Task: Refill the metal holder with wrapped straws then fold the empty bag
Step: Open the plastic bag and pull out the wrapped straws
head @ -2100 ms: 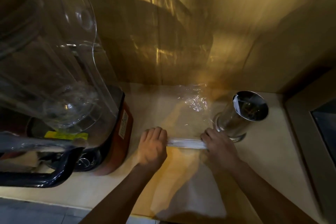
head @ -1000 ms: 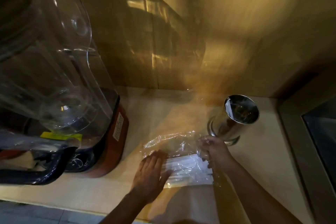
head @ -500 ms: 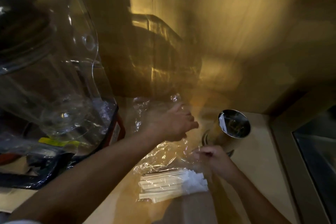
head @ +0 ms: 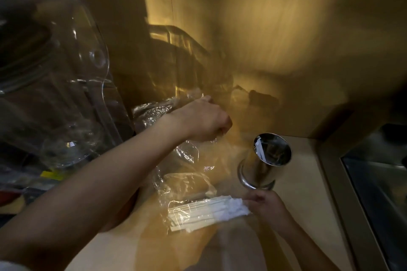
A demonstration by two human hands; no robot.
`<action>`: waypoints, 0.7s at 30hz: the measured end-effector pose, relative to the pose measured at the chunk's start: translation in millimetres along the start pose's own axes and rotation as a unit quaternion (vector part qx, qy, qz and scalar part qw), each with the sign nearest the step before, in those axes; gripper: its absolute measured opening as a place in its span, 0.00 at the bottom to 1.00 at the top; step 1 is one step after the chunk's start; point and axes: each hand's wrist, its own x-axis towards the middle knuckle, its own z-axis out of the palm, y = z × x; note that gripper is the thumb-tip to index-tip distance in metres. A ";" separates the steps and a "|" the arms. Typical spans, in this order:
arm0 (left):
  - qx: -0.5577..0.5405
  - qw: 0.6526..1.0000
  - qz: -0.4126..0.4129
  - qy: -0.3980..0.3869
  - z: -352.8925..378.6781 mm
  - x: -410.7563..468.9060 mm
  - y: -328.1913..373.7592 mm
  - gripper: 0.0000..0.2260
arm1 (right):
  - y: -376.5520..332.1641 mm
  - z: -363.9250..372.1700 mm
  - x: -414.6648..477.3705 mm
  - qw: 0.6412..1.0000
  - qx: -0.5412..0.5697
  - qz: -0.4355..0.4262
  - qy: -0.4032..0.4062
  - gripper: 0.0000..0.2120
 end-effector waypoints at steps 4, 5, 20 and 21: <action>0.017 0.999 -0.026 -0.011 -11.9 -7.4 -6.7 0.07 | 2.8 -1.9 -4.1 1.000 -0.010 -0.008 0.025 0.13; 0.015 0.999 -0.033 -0.018 -13.3 -9.8 -9.9 0.07 | 2.0 -3.4 -5.1 0.999 -0.012 -0.014 0.032 0.12; -0.175 0.963 -0.205 0.026 24.8 -53.6 -64.3 0.06 | -90.9 -63.6 -31.3 0.964 0.022 -0.169 0.206 0.13; -0.180 0.962 -0.206 0.013 31.9 -55.1 -62.9 0.09 | -96.4 -65.2 -32.6 0.962 0.018 -0.177 0.208 0.13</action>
